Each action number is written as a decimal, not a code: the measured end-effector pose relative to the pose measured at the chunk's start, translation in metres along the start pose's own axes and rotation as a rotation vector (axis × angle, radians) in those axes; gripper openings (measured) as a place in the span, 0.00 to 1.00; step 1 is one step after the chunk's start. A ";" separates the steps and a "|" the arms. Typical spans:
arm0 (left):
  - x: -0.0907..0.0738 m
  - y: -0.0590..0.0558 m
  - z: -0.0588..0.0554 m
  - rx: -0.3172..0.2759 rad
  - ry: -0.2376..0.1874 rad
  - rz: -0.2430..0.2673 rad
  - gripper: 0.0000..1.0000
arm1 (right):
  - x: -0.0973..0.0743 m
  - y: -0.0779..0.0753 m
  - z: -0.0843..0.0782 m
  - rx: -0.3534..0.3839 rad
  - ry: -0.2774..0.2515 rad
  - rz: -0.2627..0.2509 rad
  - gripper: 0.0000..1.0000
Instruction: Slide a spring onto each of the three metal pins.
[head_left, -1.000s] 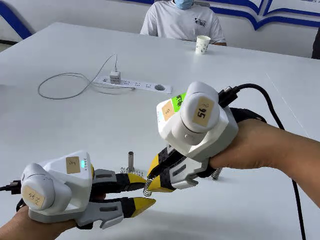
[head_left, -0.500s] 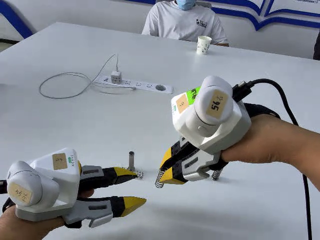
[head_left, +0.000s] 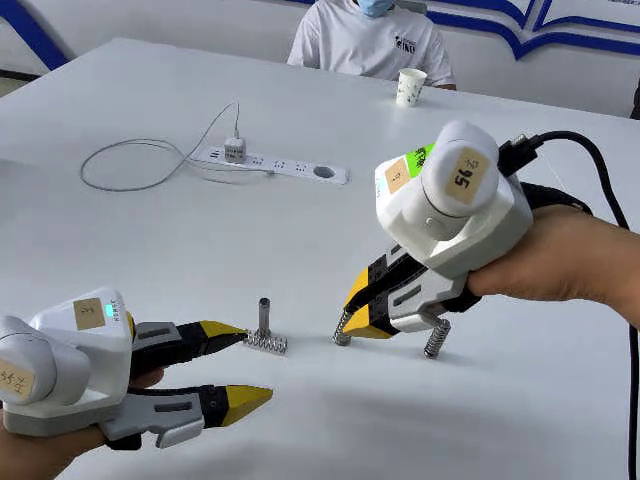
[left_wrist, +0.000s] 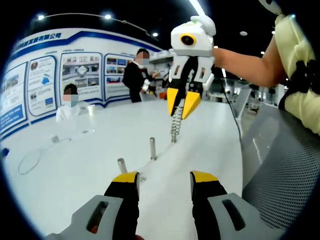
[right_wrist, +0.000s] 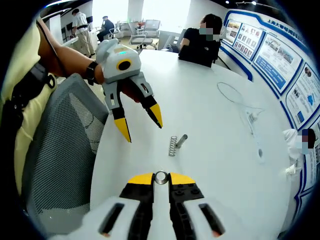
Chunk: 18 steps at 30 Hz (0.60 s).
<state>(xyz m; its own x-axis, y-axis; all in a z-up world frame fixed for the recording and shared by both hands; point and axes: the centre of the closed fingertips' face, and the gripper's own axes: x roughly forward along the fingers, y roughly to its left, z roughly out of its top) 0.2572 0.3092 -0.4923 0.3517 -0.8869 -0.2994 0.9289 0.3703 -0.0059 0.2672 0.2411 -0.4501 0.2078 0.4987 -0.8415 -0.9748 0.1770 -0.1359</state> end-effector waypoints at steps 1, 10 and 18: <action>-0.001 0.001 0.000 -0.002 0.000 0.003 0.42 | -0.001 -0.002 -0.001 0.002 0.002 -0.004 0.12; -0.001 0.002 -0.003 -0.015 0.004 0.007 0.43 | -0.003 -0.019 -0.011 0.026 0.019 -0.029 0.12; -0.001 0.003 -0.005 -0.019 0.006 0.009 0.44 | 0.001 -0.035 -0.018 0.047 0.030 -0.052 0.12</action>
<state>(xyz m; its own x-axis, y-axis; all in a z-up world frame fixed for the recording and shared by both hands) 0.2590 0.3129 -0.4966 0.3595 -0.8820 -0.3048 0.9232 0.3838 -0.0216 0.2999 0.2198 -0.4558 0.2548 0.4620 -0.8495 -0.9577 0.2421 -0.1556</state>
